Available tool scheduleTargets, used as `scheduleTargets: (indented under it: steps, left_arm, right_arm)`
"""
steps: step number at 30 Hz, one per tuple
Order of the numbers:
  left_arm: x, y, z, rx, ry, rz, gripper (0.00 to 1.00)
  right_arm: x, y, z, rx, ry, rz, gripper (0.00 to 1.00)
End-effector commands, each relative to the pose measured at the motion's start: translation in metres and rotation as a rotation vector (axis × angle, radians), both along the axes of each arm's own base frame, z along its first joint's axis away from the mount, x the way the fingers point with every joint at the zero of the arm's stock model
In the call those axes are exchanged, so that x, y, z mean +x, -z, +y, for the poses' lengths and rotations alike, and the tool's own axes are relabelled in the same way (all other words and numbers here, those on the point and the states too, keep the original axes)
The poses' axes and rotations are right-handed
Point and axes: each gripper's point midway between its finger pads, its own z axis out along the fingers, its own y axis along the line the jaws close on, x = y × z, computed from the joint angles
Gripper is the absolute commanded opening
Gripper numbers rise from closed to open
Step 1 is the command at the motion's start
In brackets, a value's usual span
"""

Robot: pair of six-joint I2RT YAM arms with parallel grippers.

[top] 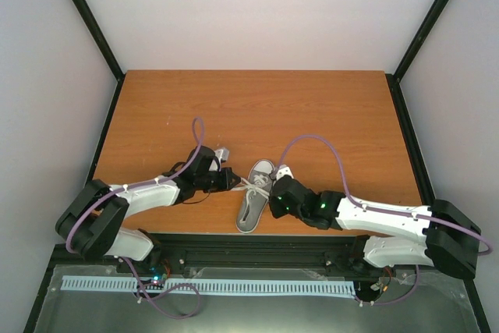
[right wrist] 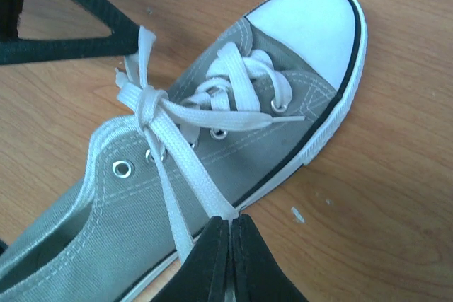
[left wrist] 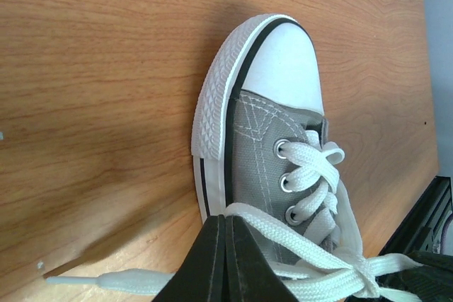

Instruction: Tie the shoes

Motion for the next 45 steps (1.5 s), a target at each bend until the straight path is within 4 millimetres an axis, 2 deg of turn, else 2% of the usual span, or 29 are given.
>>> scheduleTargets:
  steps: [1, 10, 23, 26, 30, 31, 32, 33, 34, 35, 37, 41, 45]
  left_arm:
    - [0.016, -0.007, 0.003, 0.023, -0.051, -0.022, 0.01]
    - [0.021, -0.003, 0.008, 0.052, -0.09, -0.014, 0.01]
    - [0.023, 0.005, 0.021, 0.051, -0.151, 0.018, 0.01]
    - [0.021, 0.003, 0.021, 0.041, -0.14, 0.016, 0.01]
    - [0.021, -0.009, 0.019, 0.03, -0.115, -0.021, 0.01]
    - [0.021, -0.013, 0.017, 0.024, -0.099, -0.031, 0.01]
    - [0.021, -0.019, 0.015, 0.019, -0.082, -0.049, 0.04]
    - [0.021, -0.025, 0.014, 0.016, -0.068, -0.067, 0.25]
    - [0.021, -0.031, 0.014, 0.016, -0.054, -0.09, 0.43]
    - [0.02, -0.038, 0.014, 0.015, -0.043, -0.114, 0.57]
    - [0.02, -0.054, 0.015, 0.016, -0.023, -0.162, 0.74]
    - [0.016, -0.079, 0.017, 0.041, 0.025, -0.232, 0.98]
    - [0.018, -0.1, 0.007, 0.025, 0.096, -0.277, 1.0]
  right_arm:
    - [-0.007, 0.005, -0.01, 0.019, 0.025, 0.03, 0.03]
    - [-0.021, 0.028, -0.028, 0.016, 0.049, 0.085, 0.03]
    - [-0.026, 0.045, -0.035, 0.02, 0.066, 0.111, 0.03]
    - [-0.027, 0.043, -0.035, 0.027, 0.063, 0.11, 0.03]
    - [-0.026, 0.032, -0.029, 0.052, 0.037, 0.09, 0.03]
    - [-0.025, 0.028, -0.028, 0.058, 0.028, 0.083, 0.06]
    - [-0.025, 0.024, -0.027, 0.065, 0.022, 0.078, 0.15]
    - [-0.025, 0.021, -0.026, 0.068, 0.017, 0.071, 0.29]
    - [-0.025, 0.017, -0.026, 0.072, 0.014, 0.064, 0.47]
    - [-0.024, 0.013, -0.026, 0.076, 0.013, 0.056, 0.59]
    - [-0.022, 0.002, -0.026, 0.086, 0.011, 0.038, 0.73]
    - [-0.018, -0.028, -0.023, 0.122, -0.008, -0.018, 0.89]
    - [-0.002, -0.058, -0.014, 0.145, -0.021, -0.082, 0.99]
